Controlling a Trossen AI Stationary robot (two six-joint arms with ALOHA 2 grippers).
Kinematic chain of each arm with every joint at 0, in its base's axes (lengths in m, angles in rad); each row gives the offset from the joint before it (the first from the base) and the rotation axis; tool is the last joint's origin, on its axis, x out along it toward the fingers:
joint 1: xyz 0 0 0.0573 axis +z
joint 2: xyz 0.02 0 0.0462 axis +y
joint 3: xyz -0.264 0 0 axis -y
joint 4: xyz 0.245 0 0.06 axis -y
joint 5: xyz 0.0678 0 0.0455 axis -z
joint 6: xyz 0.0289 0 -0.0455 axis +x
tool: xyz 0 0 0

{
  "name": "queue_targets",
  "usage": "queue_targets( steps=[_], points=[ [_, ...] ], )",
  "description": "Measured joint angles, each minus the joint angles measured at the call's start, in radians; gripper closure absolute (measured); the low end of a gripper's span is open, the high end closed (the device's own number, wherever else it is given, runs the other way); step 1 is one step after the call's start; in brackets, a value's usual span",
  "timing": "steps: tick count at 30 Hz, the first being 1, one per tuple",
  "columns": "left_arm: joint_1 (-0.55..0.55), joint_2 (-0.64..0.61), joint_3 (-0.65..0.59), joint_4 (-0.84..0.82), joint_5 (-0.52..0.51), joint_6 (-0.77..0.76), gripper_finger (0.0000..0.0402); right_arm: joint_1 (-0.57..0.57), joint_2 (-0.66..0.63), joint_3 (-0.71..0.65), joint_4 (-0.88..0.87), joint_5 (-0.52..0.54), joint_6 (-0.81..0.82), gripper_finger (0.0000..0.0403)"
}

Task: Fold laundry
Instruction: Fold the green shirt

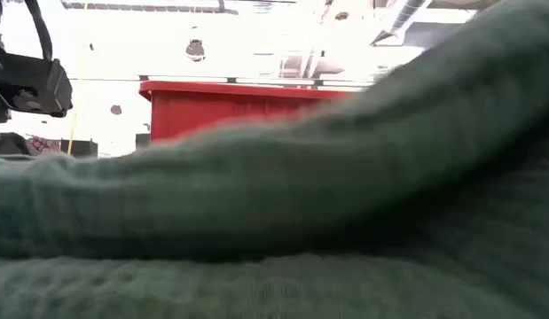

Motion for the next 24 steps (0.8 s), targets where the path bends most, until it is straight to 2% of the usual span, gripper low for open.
queue_targets(
  steps=[5,10,13,17,21,24],
  points=[
    [0.054,0.001,-0.001,-0.039,-0.061,0.039,0.0301,-0.078,-0.007,0.015,-0.05,-0.019,-0.11,0.0311],
    [0.128,0.001,-0.002,-0.042,-0.006,0.104,0.0313,-0.151,-0.042,0.109,-0.221,-0.027,-0.171,0.0262],
    [0.176,0.0,-0.002,-0.042,-0.008,0.13,0.0318,-0.168,-0.072,0.177,-0.258,0.061,-0.195,0.0251],
    [0.261,-0.001,-0.002,-0.072,-0.018,0.123,0.0322,-0.188,-0.086,0.211,-0.212,0.181,-0.207,0.0249],
    [0.32,-0.002,0.0,-0.081,0.067,0.166,0.0326,-0.227,-0.046,0.192,-0.195,0.185,-0.241,0.0246],
    [0.339,-0.002,0.001,-0.089,0.088,0.189,0.0326,-0.281,-0.01,0.188,-0.197,0.142,-0.271,0.0234]
  ],
)
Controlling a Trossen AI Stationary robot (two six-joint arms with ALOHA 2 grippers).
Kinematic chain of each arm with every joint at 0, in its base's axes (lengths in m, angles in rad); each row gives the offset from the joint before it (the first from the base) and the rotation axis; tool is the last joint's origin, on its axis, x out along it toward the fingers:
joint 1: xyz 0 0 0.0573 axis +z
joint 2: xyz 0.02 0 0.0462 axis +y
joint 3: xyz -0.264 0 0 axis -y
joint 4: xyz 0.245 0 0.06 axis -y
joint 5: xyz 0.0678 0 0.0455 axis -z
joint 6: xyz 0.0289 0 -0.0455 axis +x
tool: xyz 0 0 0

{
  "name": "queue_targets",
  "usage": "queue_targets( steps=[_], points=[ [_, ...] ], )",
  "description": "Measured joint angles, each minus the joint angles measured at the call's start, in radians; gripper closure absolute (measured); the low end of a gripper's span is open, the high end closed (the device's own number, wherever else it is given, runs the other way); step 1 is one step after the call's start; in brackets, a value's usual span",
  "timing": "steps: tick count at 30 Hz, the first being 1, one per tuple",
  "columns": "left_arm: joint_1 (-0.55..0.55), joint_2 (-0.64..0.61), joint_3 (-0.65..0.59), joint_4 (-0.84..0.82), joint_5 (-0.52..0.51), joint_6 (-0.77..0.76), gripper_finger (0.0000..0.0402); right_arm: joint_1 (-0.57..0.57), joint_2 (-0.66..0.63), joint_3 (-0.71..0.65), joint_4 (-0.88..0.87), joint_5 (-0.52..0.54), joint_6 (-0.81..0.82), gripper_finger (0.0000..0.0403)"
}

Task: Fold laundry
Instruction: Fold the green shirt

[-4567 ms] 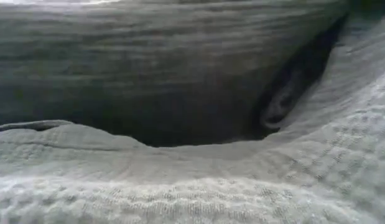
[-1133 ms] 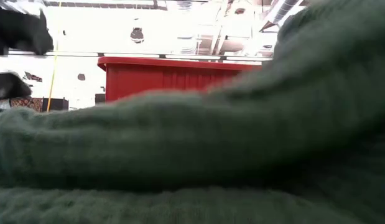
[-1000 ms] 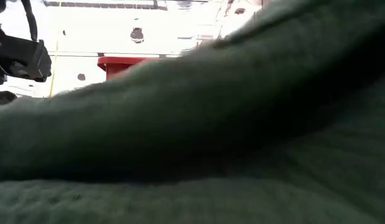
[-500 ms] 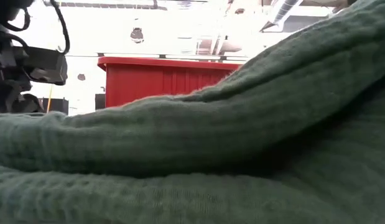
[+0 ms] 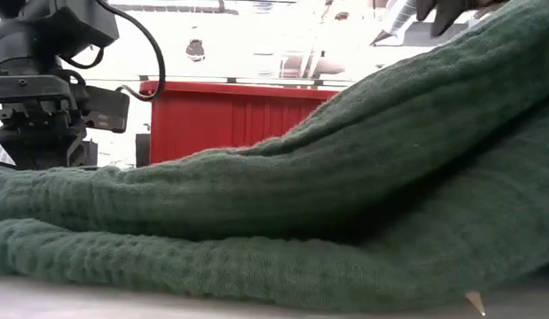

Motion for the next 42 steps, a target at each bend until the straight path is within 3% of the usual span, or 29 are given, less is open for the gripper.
queue_targets(
  steps=[5,12,20,26,35,39,42],
  points=[
    [0.03,-0.002,0.002,-0.028,-0.005,0.003,0.0327,-0.043,0.06,0.0,0.03,-0.026,-0.072,0.0202],
    [0.033,-0.014,0.003,-0.084,-0.028,-0.012,0.0327,-0.017,0.149,0.001,0.382,-0.136,-0.343,0.0188],
    [0.042,-0.076,0.002,-0.221,-0.049,-0.008,0.0327,-0.085,0.298,0.0,0.415,-0.26,-0.573,0.0195],
    [0.054,-0.129,0.0,-0.427,-0.052,-0.032,0.0327,-0.121,0.404,0.001,0.364,-0.329,-0.716,0.0195],
    [0.053,-0.167,-0.006,-0.455,-0.061,-0.059,0.0327,-0.175,0.539,0.001,0.341,-0.247,-0.756,0.0224],
    [0.053,-0.167,-0.007,-0.459,-0.06,-0.06,0.0326,-0.198,0.582,0.002,0.236,-0.231,-0.788,0.0246],
    [0.053,-0.168,-0.012,-0.459,-0.06,-0.06,0.0326,-0.206,0.603,0.006,0.159,-0.157,-0.823,0.0262]
  ],
)
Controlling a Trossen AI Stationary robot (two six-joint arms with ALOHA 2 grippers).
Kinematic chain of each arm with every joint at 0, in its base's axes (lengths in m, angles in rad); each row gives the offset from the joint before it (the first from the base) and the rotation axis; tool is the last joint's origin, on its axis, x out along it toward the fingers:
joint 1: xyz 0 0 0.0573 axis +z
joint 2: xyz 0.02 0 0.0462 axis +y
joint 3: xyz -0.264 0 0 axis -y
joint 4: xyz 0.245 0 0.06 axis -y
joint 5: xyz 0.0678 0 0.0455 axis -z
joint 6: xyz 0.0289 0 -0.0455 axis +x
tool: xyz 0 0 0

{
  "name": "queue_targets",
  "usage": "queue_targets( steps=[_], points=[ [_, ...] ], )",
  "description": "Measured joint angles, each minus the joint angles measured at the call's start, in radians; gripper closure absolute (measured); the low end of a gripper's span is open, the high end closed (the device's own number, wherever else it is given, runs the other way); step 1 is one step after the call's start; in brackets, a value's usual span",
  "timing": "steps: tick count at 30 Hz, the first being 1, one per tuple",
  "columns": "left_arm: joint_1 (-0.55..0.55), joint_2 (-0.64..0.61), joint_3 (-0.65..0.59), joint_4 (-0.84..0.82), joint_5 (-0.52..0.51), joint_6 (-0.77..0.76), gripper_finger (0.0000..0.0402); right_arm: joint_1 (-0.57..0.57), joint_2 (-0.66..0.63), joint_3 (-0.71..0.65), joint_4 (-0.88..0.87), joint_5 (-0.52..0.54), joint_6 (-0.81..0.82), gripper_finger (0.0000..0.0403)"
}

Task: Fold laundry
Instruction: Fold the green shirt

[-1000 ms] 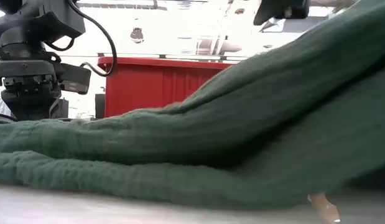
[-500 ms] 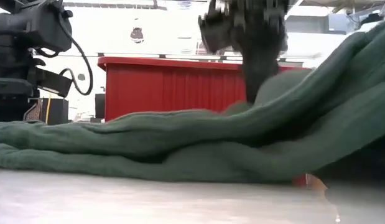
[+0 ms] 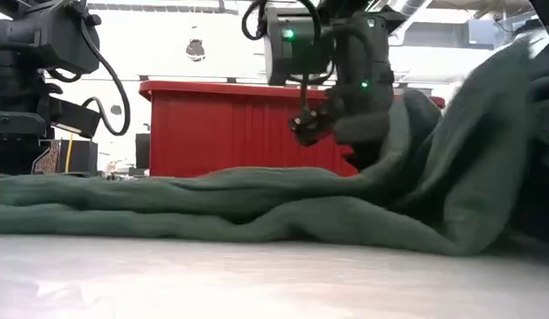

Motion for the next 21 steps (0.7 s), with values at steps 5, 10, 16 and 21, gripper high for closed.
queue_targets(
  steps=[5,10,16,21],
  points=[
    [0.0,0.0,0.0,0.001,-0.018,-0.017,0.0326,-0.017,-0.001,-0.005,-0.074,0.214,-0.015,0.0288],
    [0.0,-0.001,-0.001,0.035,-0.075,-0.048,0.0326,-0.095,-0.064,-0.007,-0.127,0.289,-0.049,0.0298],
    [0.0,-0.002,-0.001,0.114,-0.137,-0.056,0.0326,-0.186,-0.213,-0.007,-0.21,0.279,-0.073,0.0298],
    [0.0,0.0,0.022,0.167,-0.187,-0.032,0.0326,-0.189,-0.358,-0.006,-0.286,0.266,-0.066,0.0299]
  ],
)
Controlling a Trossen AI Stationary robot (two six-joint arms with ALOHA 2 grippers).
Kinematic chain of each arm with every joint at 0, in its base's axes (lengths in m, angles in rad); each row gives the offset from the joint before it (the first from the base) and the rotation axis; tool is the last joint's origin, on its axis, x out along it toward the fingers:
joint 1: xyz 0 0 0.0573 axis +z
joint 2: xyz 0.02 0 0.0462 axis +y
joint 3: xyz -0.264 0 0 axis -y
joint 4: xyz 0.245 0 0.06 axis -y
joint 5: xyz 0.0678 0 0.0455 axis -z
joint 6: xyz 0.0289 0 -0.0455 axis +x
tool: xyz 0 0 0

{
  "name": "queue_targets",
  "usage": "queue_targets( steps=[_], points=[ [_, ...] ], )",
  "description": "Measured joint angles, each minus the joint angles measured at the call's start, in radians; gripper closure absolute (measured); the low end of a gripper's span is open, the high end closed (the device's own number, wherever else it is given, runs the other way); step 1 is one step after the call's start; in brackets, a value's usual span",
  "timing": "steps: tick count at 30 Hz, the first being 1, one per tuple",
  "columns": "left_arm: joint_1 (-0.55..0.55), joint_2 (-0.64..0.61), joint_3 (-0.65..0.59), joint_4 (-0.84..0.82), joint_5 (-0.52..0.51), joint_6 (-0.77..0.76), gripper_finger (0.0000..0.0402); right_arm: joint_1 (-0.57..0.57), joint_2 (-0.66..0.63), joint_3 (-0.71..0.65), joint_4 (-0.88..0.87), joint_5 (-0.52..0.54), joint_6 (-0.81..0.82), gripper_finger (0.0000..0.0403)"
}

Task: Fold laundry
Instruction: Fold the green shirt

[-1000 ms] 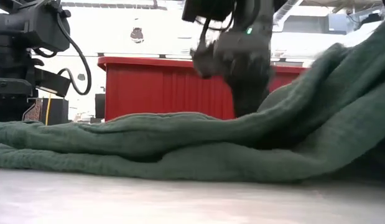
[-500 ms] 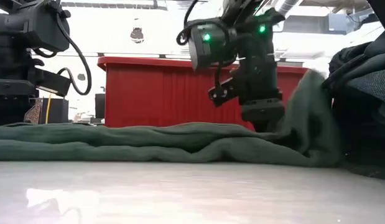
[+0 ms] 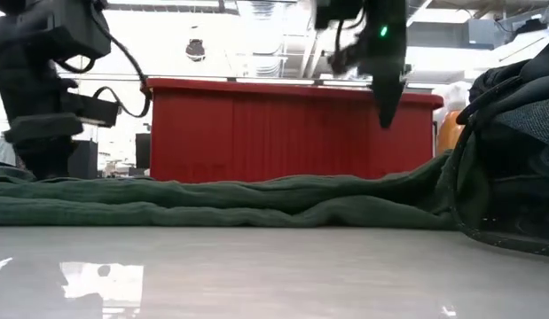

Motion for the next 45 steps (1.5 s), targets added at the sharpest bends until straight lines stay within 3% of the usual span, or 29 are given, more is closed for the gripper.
queue_targets(
  steps=[7,11,15,21,27,32,38,45],
  points=[
    [0.008,-0.002,0.033,-0.066,-0.036,0.04,0.0326,0.147,-0.112,0.001,0.241,-0.256,0.02,0.0298],
    [0.001,-0.003,0.033,-0.042,-0.01,0.066,0.0326,0.248,-0.026,0.001,0.35,-0.236,0.043,0.0299],
    [-0.005,-0.044,0.047,-0.042,0.023,0.087,0.0326,0.279,0.103,0.001,0.359,-0.219,0.061,0.0299],
    [-0.042,-0.154,0.103,-0.024,0.048,0.142,0.0326,0.242,0.263,0.0,0.36,-0.218,0.083,0.0298],
    [-0.197,-0.155,0.105,0.009,0.093,0.108,0.0326,0.18,0.324,-0.035,0.364,-0.194,0.079,0.0298],
    [-0.311,-0.042,0.105,0.041,0.041,0.012,0.0326,0.122,0.273,-0.139,0.36,-0.101,0.138,0.0298],
    [-0.32,0.138,0.105,0.046,0.034,-0.065,0.0326,0.085,0.165,-0.185,0.327,-0.011,0.154,0.0298],
    [-0.296,0.229,0.109,0.038,0.019,-0.062,0.0326,0.114,-0.028,-0.187,0.433,-0.045,0.134,0.0298]
  ],
)
